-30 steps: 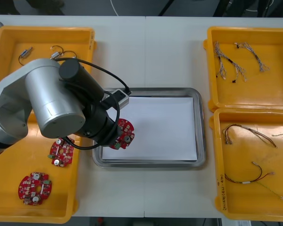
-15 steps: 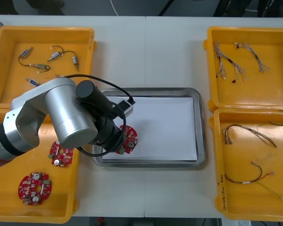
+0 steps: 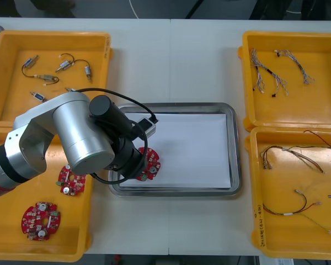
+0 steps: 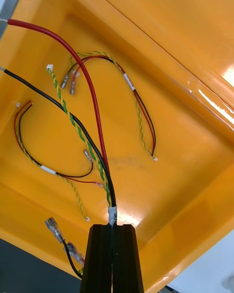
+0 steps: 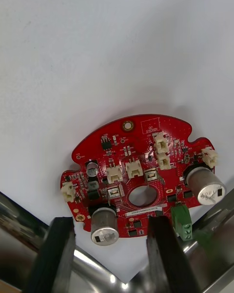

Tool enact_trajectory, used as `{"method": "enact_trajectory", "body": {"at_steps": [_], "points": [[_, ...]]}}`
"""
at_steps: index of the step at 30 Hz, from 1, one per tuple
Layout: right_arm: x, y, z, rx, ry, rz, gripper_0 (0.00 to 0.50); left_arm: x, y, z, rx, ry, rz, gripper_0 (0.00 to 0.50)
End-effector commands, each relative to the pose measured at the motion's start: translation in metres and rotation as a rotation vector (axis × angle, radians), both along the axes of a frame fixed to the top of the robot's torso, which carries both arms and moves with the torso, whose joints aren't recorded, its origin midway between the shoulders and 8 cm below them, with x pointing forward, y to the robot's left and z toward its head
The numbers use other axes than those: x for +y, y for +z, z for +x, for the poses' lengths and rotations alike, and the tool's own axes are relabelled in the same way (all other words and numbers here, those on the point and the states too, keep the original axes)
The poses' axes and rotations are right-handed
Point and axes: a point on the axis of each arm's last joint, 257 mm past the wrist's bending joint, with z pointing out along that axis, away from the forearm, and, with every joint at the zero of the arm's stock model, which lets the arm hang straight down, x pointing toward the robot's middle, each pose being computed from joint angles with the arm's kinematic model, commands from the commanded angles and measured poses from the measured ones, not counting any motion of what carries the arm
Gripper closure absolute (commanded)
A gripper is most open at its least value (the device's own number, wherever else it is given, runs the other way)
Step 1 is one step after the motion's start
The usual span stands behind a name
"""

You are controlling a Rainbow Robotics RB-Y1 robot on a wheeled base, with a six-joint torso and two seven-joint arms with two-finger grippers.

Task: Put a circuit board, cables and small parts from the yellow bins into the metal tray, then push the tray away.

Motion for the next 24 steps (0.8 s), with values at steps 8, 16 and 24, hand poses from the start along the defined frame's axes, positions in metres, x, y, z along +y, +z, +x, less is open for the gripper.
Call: {"method": "enact_trajectory", "body": {"at_steps": [8, 16, 24], "points": [[0.018, 0.015, 0.006, -0.015, 0.094, -0.049, 0.500, -0.014, 0.026, 0.005, -0.023, 0.046, -0.051, 0.000], [0.032, 0.019, 0.012, -0.023, 0.139, -0.049, 0.500, 0.006, 0.077, 0.000, -0.010, 0.103, -0.051, 0.000], [0.069, 0.034, 0.025, -0.049, 0.254, -0.054, 0.500, 0.034, 0.125, -0.001, -0.019, 0.163, -0.050, 0.000]]}}
